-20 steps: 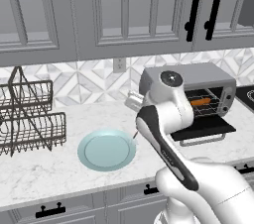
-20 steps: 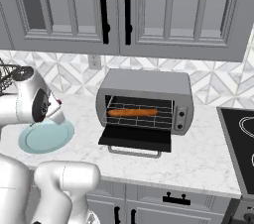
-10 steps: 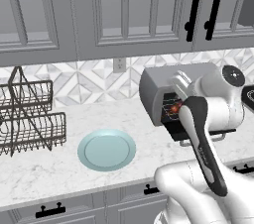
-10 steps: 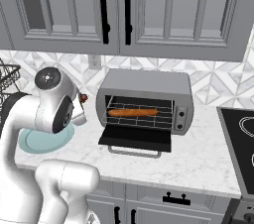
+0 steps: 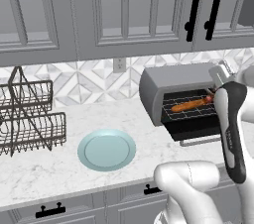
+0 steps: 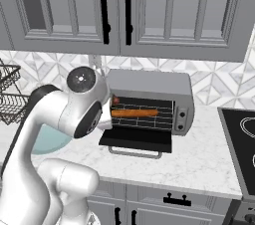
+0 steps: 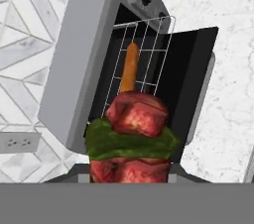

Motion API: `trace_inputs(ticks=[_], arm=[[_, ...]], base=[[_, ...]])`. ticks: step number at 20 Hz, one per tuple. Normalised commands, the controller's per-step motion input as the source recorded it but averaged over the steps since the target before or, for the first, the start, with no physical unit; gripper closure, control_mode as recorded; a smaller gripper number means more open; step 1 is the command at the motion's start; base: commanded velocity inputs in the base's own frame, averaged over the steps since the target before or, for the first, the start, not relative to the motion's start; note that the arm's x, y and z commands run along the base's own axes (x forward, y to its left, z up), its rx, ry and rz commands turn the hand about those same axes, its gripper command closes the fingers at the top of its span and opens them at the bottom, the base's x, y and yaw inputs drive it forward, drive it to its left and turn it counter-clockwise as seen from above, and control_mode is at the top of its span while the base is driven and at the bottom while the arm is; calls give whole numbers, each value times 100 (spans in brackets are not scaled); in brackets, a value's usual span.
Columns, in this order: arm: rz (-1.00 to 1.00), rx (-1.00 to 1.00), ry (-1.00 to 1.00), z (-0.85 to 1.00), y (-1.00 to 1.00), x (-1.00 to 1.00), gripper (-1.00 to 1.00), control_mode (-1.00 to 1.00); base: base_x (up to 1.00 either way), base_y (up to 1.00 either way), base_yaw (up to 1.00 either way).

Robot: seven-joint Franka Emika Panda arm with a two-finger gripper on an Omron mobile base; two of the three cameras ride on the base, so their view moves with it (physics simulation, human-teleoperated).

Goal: Pick up the kebab skewer and baguette bread, and place them inside the toaster oven. Close the toaster oven door and start by setting the timer.

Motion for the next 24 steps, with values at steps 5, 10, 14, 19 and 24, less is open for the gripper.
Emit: trace_inputs(ticks=[5,10,14,19,24], arm=[[-18,0,5,-12,-36,-6,100,-100],[-5,0,10,-50,-13,4,100,-100],[-2,0,7,-55,-17,22,100,-100],[-1,0,8,-34,-22,63,100,-100],[0,0,8,-42,-19,57,100,-100]], base=[[0,0,0],[0,0,0],[0,0,0],[0,0,0],[0,0,0]])
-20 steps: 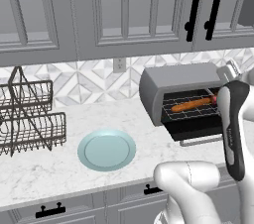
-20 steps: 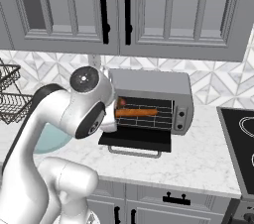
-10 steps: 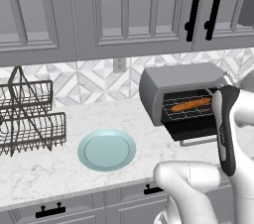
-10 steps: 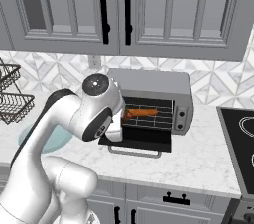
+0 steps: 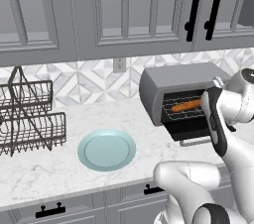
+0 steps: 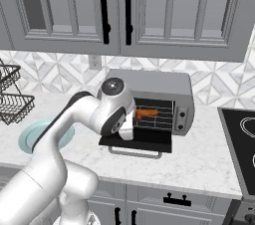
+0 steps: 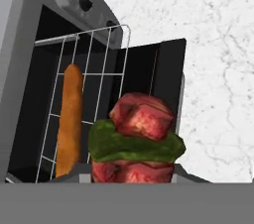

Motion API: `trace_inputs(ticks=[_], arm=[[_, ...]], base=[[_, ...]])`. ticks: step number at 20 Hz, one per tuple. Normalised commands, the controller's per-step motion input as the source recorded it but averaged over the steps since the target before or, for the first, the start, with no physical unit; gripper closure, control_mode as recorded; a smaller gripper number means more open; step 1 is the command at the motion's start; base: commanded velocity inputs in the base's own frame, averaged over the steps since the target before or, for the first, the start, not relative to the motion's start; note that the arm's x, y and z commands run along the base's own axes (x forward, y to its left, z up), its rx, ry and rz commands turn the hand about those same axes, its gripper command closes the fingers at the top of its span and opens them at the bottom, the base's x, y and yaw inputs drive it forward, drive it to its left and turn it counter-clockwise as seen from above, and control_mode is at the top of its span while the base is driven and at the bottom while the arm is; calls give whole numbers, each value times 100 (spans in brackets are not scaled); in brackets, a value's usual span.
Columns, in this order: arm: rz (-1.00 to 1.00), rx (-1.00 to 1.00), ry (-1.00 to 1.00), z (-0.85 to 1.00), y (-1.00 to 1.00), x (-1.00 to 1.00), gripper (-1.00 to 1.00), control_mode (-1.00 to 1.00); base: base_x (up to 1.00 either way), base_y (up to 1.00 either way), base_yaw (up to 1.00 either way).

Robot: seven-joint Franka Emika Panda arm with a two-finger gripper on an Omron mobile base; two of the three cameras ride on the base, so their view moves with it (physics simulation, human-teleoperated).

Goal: Pick up the kebab skewer and baguette bread, and place them inside the toaster oven. Close the toaster oven door and start by setting the timer.

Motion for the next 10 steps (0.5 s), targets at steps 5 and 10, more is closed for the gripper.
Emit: trace_inputs(ticks=[5,10], arm=[[0,0,1,-44,-12,47,100,-100],[0,4,0,-27,-7,34,100,-100]], base=[[0,0,0],[0,0,0]])
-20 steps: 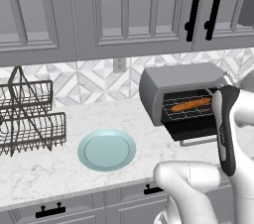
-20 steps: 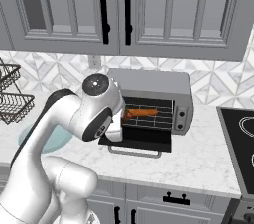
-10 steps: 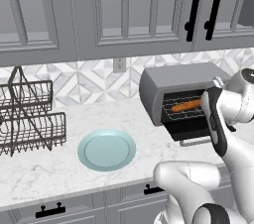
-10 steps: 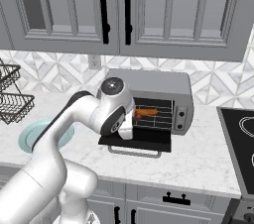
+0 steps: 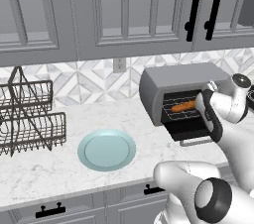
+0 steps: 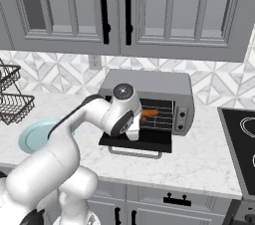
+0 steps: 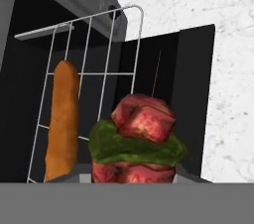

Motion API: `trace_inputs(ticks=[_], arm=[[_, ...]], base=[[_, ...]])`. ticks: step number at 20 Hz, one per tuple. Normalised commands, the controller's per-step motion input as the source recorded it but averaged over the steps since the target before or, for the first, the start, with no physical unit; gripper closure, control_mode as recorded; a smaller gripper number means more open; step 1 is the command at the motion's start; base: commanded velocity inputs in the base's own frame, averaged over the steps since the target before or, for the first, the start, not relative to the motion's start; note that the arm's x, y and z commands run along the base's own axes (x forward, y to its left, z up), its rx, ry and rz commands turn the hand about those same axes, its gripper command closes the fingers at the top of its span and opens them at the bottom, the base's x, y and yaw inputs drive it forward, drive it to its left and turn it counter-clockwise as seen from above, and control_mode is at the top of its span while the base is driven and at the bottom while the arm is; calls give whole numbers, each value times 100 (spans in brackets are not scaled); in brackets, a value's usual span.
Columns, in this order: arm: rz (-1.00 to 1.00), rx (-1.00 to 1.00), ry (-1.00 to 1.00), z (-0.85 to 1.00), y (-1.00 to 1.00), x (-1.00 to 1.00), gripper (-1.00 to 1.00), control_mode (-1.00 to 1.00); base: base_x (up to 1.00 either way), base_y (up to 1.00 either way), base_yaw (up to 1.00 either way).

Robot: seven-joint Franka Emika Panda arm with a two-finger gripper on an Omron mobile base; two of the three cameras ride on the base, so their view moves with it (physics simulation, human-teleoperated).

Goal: Pick up the kebab skewer and baguette bread, and place them inside the toaster oven. Close the toaster oven door and start by setting the timer.

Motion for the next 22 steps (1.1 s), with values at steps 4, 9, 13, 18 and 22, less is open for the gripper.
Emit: trace_inputs(ticks=[4,9,13,18,22], arm=[[0,4,0,-3,-4,29,100,-100],[0,0,0,-7,0,24,100,-100],[0,0,0,-30,0,5,100,-100],[0,0,0,-12,0,17,100,-100],[0,0,0,0,0,28,100,-100]], base=[[0,0,0],[0,0,0],[0,0,0],[0,0,0],[0,0,0]])
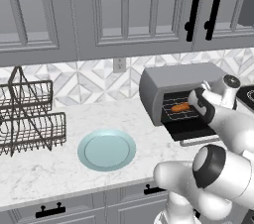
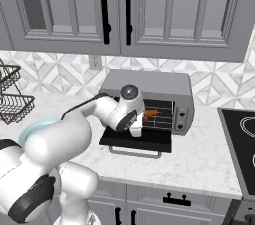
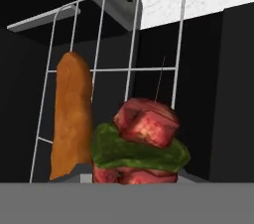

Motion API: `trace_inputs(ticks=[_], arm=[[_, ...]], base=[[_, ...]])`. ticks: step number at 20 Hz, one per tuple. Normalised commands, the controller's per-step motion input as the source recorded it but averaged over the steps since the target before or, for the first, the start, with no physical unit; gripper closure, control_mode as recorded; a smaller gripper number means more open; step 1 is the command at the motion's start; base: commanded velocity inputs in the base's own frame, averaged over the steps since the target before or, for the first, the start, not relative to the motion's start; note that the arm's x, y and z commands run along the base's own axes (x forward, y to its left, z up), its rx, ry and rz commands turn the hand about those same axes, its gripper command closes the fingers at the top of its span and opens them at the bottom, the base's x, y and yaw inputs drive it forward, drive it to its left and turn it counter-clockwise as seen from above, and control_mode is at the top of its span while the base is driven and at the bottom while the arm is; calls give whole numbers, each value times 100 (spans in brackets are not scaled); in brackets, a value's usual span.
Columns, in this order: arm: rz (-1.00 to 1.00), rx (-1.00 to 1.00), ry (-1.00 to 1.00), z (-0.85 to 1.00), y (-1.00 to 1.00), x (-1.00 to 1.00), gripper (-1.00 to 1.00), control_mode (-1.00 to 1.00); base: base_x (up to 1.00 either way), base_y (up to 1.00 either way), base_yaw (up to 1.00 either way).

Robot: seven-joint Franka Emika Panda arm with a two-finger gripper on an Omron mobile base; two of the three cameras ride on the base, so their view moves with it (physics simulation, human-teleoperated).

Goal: Pick up the kebab skewer and baguette bread, and place them inside the toaster oven. Close the toaster oven door and start by setting the timer.

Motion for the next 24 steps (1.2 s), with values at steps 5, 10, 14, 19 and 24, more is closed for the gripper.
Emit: trace_inputs(ticks=[5,10,14,19,24], arm=[[0,0,0,-3,0,14,100,-100],[0,0,0,-24,0,0,-100,-100],[0,0,0,-4,0,2,-100,-100],[0,0,0,0,0,0,-100,-100],[0,0,-1,45,-18,-10,-100,-100]], base=[[0,0,0],[0,0,0],[0,0,0],[0,0,0],[0,0,0]])
